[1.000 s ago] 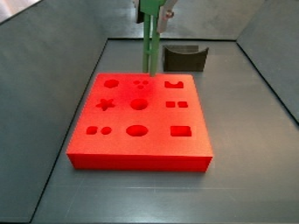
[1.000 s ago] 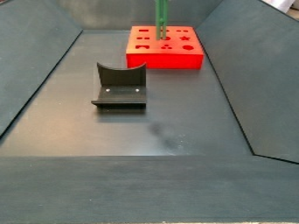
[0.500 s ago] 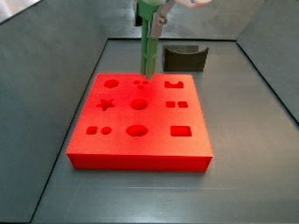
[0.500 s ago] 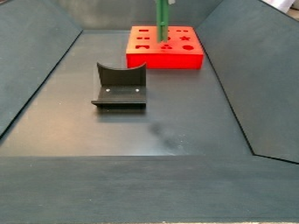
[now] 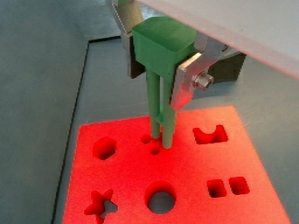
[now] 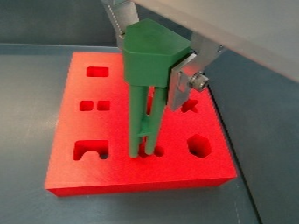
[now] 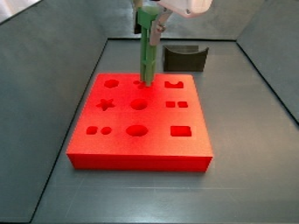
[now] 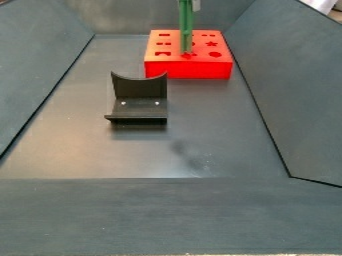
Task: Pick up the 3 prong object. Move up. Place the 3 prong object on the fixture. Regrasp the 3 prong object. Move to above the board. Insert the 3 prong object.
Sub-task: Insert the 3 prong object.
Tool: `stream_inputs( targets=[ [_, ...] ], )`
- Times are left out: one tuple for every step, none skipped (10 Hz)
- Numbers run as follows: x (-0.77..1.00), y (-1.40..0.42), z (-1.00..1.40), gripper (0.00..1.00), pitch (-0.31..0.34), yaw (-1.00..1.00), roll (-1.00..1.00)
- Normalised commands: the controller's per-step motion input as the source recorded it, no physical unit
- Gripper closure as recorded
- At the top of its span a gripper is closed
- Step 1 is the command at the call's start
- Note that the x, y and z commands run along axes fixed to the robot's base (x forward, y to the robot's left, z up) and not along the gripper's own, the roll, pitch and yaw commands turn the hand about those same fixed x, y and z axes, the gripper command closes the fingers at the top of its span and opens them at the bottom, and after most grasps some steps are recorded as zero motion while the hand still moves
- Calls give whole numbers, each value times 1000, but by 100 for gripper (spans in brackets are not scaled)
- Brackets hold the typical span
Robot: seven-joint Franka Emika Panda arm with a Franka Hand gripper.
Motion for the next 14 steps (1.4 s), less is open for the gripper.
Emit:
stream_inputs(
  targets=[
    [54, 0, 0, 100, 43, -346, 0],
    [6, 0, -71, 100, 127, -760, -33],
    [74, 0, 0, 100, 94, -514, -66],
    [26, 0, 0, 100, 1, -17, -14],
    [14, 9, -86, 100, 20, -3, -49],
    [-149, 3, -86, 100, 27, -240, -36],
    [-194, 0, -80, 100, 11, -246, -9],
    [-71, 0, 0, 100, 0, -86, 0],
    [-20, 0, 0, 100, 0, -69, 0],
    [-51, 0, 0, 100, 0, -117, 0],
    [-54, 0, 0, 100, 0, -169, 0],
    [-11, 0, -14, 100, 11, -171, -13],
    [0, 0, -54, 100, 31, -214, -44],
    [-117, 0, -69, 100, 29, -271, -53]
  ],
)
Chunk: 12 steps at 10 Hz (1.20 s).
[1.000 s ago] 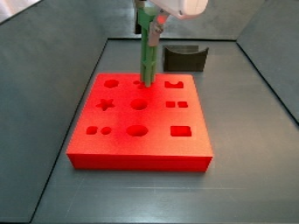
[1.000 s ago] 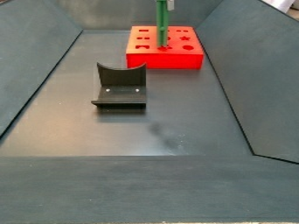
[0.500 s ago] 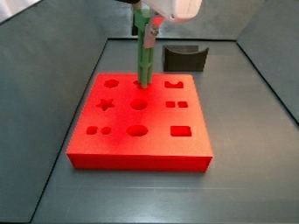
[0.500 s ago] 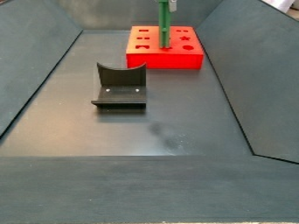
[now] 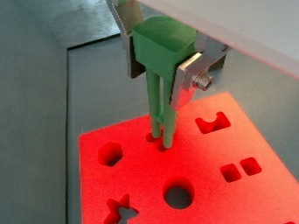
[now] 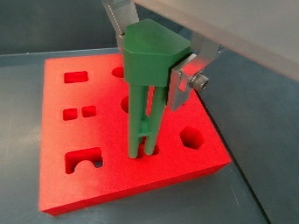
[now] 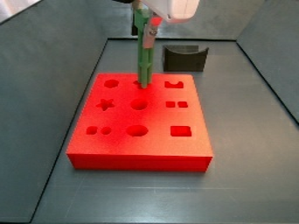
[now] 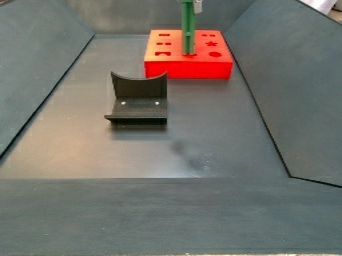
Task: Pick up the 3 prong object. Move up. Place the 3 prong object on the fixture. Regrasp the 3 prong object. Move to above the board. Insert the 3 prong object.
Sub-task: Insert the 3 prong object.
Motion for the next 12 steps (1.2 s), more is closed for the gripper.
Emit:
stream_inputs(
  targets=[
    [-149, 0, -14, 100, 9, -266, -59],
    [-146, 0, 0, 100, 0, -223, -37],
    [-77, 20, 0, 100, 0, -134, -26],
    [-63, 100, 0, 100, 0, 0, 0],
    [0, 6, -11, 100, 0, 0, -20],
    [169, 0, -217, 100, 3, 0, -156],
    [251, 80, -451, 100, 51, -97, -324],
    [223, 117, -431, 100, 61, -114, -336],
    [217, 157, -483, 100, 107, -66, -303],
    [77, 186, -537, 100, 109, 0, -149],
    [-49, 57, -386, 100, 9, 103, 80],
    [-111, 0, -300, 100, 4, 120, 167]
  ],
)
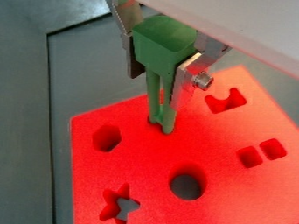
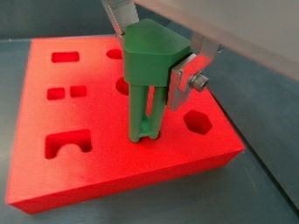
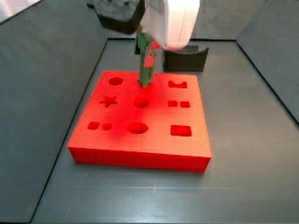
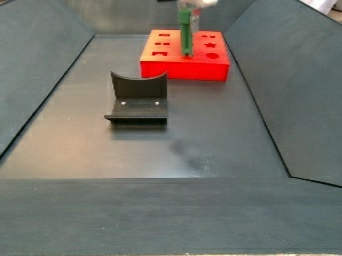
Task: Pick up the 3 prong object. Move up. Place the 3 prong object on the fixture. Regrasp the 3 prong object. Move to above the board. Insert the 3 prong object.
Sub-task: Insert the 3 prong object.
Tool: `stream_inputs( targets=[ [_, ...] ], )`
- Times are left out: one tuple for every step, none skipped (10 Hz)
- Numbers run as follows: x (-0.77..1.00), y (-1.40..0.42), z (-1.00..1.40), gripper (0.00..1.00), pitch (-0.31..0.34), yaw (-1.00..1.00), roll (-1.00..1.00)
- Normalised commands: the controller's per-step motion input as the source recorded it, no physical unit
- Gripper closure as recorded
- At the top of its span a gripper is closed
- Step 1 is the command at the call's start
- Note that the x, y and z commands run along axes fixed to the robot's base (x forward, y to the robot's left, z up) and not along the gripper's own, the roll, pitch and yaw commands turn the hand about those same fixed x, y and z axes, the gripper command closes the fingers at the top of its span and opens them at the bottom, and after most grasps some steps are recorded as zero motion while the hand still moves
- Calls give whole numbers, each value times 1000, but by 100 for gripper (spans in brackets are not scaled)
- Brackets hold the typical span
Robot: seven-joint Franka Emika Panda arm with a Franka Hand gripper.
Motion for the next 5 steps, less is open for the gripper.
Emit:
stream_inputs(
  targets=[
    [-146, 3, -443, 100, -1, 129, 100],
    [-46, 54, -371, 100, -27, 129, 0],
    [0, 0, -100, 100, -26, 111, -26],
    [0, 0, 0, 100, -9, 0, 0],
    [0, 0, 0, 100, 0, 0, 0]
  ],
)
